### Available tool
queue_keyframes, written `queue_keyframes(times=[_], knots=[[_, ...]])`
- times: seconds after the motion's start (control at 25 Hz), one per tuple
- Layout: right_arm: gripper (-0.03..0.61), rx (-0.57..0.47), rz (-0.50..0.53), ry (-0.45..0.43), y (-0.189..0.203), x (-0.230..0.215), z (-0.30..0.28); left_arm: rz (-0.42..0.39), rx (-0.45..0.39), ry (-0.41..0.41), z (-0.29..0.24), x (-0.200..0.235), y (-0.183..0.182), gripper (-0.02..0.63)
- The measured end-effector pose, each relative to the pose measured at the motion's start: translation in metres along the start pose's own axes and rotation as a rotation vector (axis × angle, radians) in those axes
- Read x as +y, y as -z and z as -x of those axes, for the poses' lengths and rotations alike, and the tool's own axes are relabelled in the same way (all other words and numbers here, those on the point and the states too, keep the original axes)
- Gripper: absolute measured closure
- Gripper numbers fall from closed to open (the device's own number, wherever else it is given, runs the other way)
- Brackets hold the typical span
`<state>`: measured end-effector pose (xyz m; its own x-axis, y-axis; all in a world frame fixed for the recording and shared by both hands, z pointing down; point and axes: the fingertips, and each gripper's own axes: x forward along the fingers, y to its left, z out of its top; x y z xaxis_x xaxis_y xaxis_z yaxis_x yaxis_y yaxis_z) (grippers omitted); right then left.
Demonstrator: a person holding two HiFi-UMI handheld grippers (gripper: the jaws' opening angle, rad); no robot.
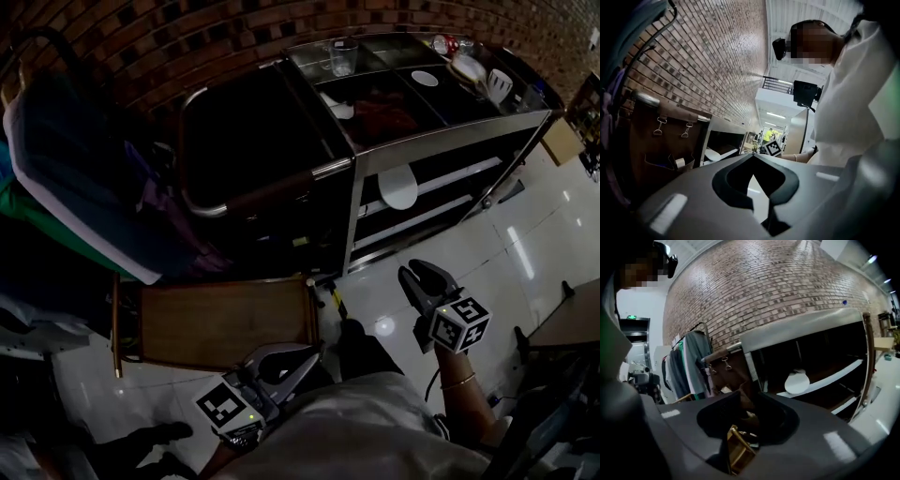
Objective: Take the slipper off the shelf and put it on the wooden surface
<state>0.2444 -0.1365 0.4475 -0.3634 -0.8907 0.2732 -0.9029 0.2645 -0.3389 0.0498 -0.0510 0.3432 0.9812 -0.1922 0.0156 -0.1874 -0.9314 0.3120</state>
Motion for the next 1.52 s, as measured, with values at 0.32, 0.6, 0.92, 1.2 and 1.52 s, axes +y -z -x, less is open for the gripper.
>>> queue_keyframes(times=[0.32, 0.6, 0.92, 1.2, 1.52], knots=[[0.382, 0.054, -0.256, 0.108, 0.004, -0.149, -0.064, 0.007, 0.048, 0.014, -0.094, 0.046, -0.016, 0.616], [0.379, 0.064, -0.446, 0.104, 0.016, -0.209, -0.109, 0.051, 0.099, -0.011, -0.146, 0.070, -0.012, 0.616], [0.400, 0.078, -0.522, 0.094, 0.027, -0.236, -0.144, 0.073, 0.121, -0.106, -0.163, 0.108, -0.009, 0.615], [0.498, 0.066, -0.588, 0.063, 0.025, -0.237, -0.153, 0.080, 0.163, -0.119, -0.164, 0.115, 0.001, 0.616], [0.548, 0.008, -0.454, 0.058, -0.004, -0.215, -0.129, 0.056, 0.148, -0.132, -0.155, 0.117, -0.002, 0.616]])
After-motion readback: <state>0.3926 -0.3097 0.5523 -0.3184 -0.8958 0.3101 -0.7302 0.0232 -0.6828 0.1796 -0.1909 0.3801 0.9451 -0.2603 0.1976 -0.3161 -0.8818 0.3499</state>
